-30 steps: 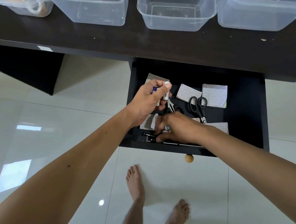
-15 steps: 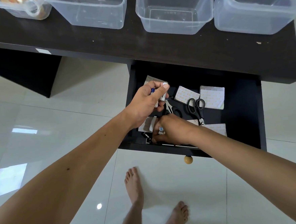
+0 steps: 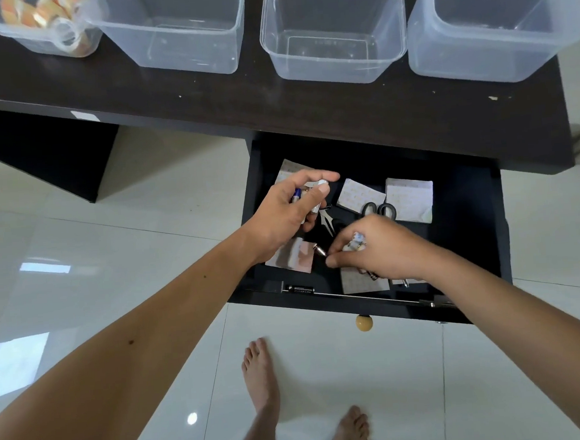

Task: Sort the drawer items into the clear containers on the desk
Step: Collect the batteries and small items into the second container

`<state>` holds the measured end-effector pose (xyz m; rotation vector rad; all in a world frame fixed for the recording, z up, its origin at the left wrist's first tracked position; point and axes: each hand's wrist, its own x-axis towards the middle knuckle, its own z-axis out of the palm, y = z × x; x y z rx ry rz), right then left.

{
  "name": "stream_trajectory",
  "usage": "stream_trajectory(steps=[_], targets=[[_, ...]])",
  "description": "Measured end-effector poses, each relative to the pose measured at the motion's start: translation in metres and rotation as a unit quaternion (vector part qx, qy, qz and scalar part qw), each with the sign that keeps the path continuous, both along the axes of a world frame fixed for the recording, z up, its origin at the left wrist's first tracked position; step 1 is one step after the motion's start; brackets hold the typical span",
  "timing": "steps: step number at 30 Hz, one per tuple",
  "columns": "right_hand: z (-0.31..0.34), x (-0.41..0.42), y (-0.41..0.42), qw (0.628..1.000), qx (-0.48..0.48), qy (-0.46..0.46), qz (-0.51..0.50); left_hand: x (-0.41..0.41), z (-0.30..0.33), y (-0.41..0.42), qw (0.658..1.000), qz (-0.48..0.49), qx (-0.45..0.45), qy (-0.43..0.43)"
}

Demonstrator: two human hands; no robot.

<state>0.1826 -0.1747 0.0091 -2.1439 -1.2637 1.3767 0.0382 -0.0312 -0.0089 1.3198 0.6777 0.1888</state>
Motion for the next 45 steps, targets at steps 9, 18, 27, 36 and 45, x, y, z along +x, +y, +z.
stream_trajectory(steps=[9, 18, 27, 36, 45], targets=[[0.014, 0.022, -0.014, 0.977, 0.095, 0.061, -0.178, 0.002, -0.001, -0.012, 0.998, -0.050, 0.002, 0.032], [0.005, 0.015, -0.011, 0.981, 0.098, 0.070, -0.154, 0.001, 0.000, -0.014, 0.997, -0.074, 0.000, 0.032], [-0.012, 0.003, -0.008, 0.999, 0.007, 0.046, -0.004, -0.005, 0.016, 0.007, 0.998, 0.025, 0.050, -0.029], [-0.028, -0.027, 0.012, 0.988, -0.075, -0.034, 0.134, -0.004, 0.011, 0.012, 0.998, 0.019, 0.056, -0.028], [-0.025, -0.040, 0.020, 0.976, -0.096, -0.070, 0.181, -0.003, 0.006, 0.012, 0.998, 0.014, 0.051, -0.036]])
